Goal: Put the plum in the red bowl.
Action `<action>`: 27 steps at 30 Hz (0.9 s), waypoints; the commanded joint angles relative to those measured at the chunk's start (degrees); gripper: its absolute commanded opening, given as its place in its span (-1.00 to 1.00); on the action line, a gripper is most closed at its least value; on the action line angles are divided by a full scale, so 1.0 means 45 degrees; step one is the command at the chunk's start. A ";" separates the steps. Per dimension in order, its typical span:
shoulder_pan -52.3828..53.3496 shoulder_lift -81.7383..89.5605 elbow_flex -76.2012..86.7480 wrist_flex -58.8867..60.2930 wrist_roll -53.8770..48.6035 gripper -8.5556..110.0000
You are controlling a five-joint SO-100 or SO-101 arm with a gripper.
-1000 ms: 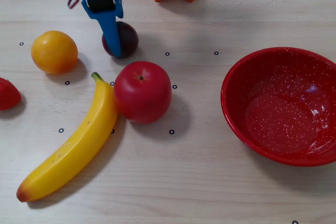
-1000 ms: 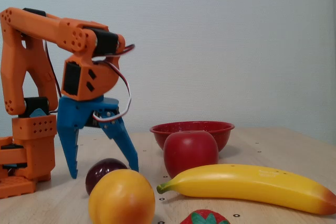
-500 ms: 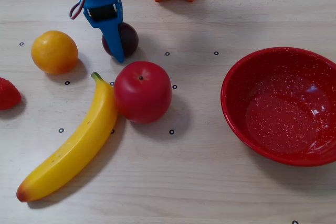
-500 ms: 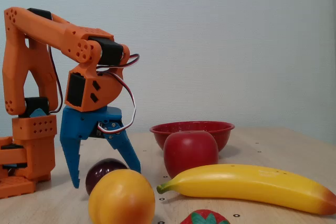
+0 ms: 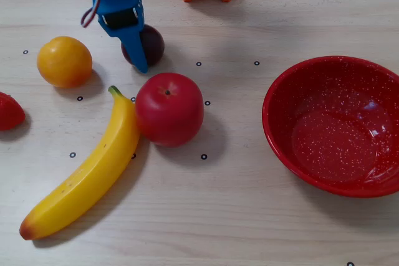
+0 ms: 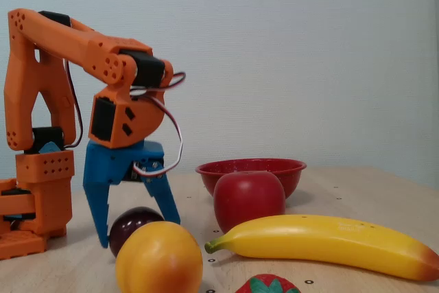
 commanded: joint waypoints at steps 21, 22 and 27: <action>0.0508 0.3359 -0.7363 0.7129 -0.2051 -0.85; 0.0781 0.3672 -0.7617 0.7129 -0.2129 -0.85; 0.3164 0.4531 -0.9199 0.7109 -0.3672 -0.85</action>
